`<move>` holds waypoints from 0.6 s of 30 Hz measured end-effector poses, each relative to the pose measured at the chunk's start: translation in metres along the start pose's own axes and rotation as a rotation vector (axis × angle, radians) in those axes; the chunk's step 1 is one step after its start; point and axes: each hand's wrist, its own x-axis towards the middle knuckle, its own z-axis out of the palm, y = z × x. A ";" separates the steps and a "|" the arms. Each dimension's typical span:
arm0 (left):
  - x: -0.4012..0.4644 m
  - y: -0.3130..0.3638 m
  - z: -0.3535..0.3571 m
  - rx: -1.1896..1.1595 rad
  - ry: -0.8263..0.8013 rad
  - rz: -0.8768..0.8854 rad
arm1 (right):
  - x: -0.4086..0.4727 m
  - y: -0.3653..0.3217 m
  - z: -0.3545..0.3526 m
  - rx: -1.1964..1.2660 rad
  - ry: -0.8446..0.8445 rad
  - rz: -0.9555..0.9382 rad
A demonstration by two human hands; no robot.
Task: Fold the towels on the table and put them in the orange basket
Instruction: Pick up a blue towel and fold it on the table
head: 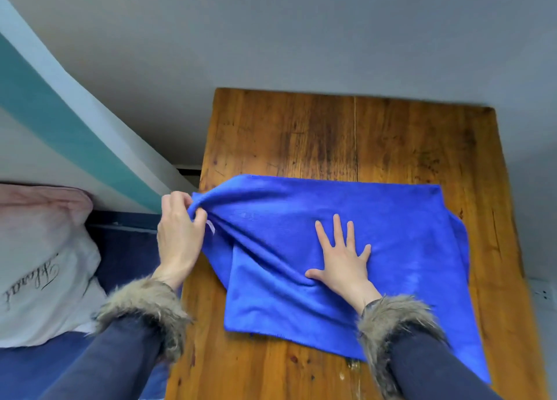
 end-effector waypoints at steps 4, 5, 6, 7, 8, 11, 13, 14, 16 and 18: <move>0.006 -0.004 0.007 -0.122 -0.154 0.131 | 0.001 -0.001 -0.002 0.005 -0.012 0.019; 0.004 -0.008 0.012 -0.150 -0.189 0.116 | 0.001 -0.001 -0.002 0.005 -0.012 0.022; 0.001 -0.011 0.016 -0.195 -0.204 0.046 | 0.001 -0.002 -0.002 0.004 -0.013 0.023; -0.003 -0.014 0.019 -0.254 -0.185 -0.071 | 0.001 -0.002 -0.002 0.001 -0.012 0.024; -0.008 -0.017 0.022 -0.302 -0.145 -0.198 | 0.001 -0.002 -0.002 -0.001 -0.012 0.025; -0.030 -0.030 0.026 -0.279 -0.053 -0.425 | 0.001 -0.001 -0.003 0.006 -0.015 0.028; -0.044 -0.039 0.029 -0.204 -0.105 -0.483 | 0.002 -0.001 -0.005 0.014 -0.021 0.032; -0.050 -0.041 0.030 -0.169 -0.144 -0.498 | 0.002 -0.002 -0.005 0.014 -0.022 0.034; -0.059 -0.044 0.031 -0.090 -0.222 -0.513 | 0.001 -0.003 -0.006 0.013 -0.024 0.037; -0.064 -0.042 0.031 -0.009 -0.268 -0.512 | 0.000 -0.004 -0.008 0.011 -0.029 0.041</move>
